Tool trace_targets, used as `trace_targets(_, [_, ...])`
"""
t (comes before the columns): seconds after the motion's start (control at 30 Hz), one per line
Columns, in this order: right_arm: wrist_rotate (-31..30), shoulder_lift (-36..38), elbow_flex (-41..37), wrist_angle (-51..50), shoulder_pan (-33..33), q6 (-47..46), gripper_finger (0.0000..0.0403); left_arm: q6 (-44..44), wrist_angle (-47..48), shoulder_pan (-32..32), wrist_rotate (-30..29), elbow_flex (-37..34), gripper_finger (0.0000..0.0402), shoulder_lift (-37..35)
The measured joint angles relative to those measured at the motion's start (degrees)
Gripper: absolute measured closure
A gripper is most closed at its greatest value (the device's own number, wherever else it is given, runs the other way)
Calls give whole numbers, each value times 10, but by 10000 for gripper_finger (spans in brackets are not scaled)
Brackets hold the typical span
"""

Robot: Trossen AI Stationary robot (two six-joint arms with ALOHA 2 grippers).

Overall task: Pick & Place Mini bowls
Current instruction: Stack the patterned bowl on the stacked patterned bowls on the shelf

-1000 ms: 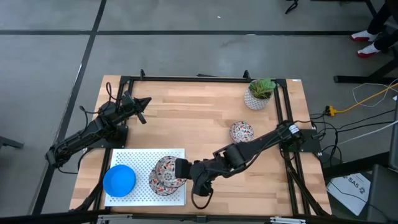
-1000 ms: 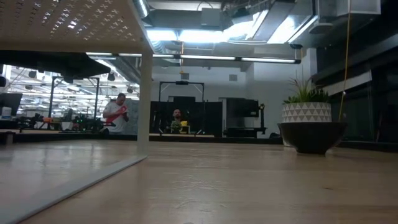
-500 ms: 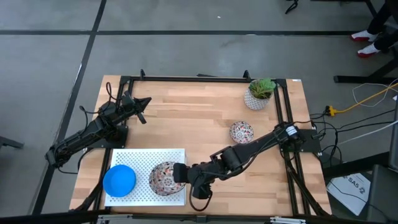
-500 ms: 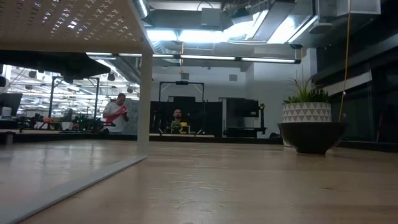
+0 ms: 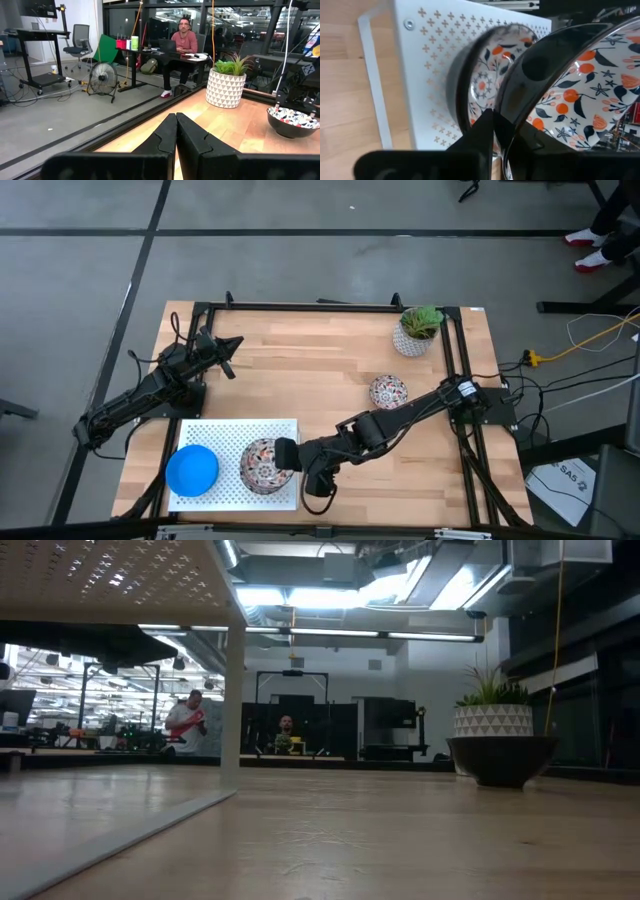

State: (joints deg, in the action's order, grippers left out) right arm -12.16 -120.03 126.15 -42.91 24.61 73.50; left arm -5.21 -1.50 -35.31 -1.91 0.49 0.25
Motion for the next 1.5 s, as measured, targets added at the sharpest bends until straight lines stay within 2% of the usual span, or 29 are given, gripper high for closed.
trace_targets(0.2, [3,0,0,3,-8,-2,363,0,0,0,0,0,397,0])
trace_targets(0.4, [50,0,0,3,-12,-2,362,0,0,0,0,0,398,0])
trace_targets(0.67, [64,0,0,3,-16,-13,361,0,0,0,0,0,398,0])
trace_targets(1.07, [64,0,0,4,-23,-41,275,0,0,0,0,0,398,0])
trace_targets(1.3, [63,0,0,4,-23,-45,269,0,0,0,0,0,398,0])
trace_targets(1.5, [63,0,0,5,-23,-120,269,0,0,0,0,0,398,0])
